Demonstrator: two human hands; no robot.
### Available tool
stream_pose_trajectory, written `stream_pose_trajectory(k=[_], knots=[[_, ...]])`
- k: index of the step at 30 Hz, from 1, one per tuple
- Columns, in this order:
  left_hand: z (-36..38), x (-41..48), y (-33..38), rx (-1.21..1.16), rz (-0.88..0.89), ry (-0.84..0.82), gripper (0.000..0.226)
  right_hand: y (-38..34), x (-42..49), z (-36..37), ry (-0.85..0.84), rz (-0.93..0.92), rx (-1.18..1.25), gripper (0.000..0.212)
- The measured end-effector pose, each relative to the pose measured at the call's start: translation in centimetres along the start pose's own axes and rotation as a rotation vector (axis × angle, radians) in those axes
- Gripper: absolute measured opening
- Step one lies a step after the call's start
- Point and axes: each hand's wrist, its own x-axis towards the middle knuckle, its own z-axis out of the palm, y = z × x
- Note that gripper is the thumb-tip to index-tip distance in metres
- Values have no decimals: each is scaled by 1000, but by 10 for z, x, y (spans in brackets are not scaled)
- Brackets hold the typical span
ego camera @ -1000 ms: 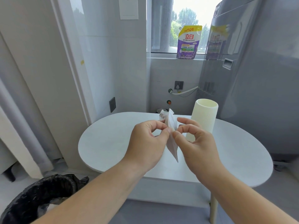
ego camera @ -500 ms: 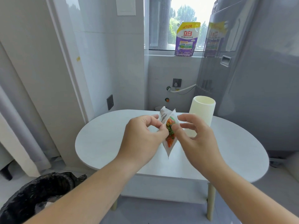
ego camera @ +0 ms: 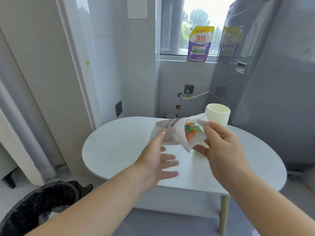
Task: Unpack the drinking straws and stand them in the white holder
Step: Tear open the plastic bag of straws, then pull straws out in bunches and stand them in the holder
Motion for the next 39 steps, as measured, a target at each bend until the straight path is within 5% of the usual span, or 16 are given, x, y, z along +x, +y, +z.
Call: stream_pose_trajectory(k=[3, 7, 18, 24, 31, 35, 39], knots=[[-1, 8, -6, -389, -104, -298, 97, -3, -1, -3, -80, 102, 191, 22], [8, 12, 0, -556, 128, -344, 78, -3, -2, -6, -88, 281, 419, 26], [23, 28, 19, -281, 490, -83, 27, 3, 3, -14, 76, 546, 417, 43], [34, 25, 18, -49, 717, -105, 48, 15, 11, -1, 141, 605, 564, 41], [26, 36, 18, -61, 596, -323, 62, 22, 22, 7, 215, 606, 524, 35], [17, 45, 18, -23, 571, -252, 36, 23, 26, 5, 275, 598, 481, 19], [9, 52, 24, -137, 527, -140, 43, 24, 27, 2, 202, 544, 285, 26]])
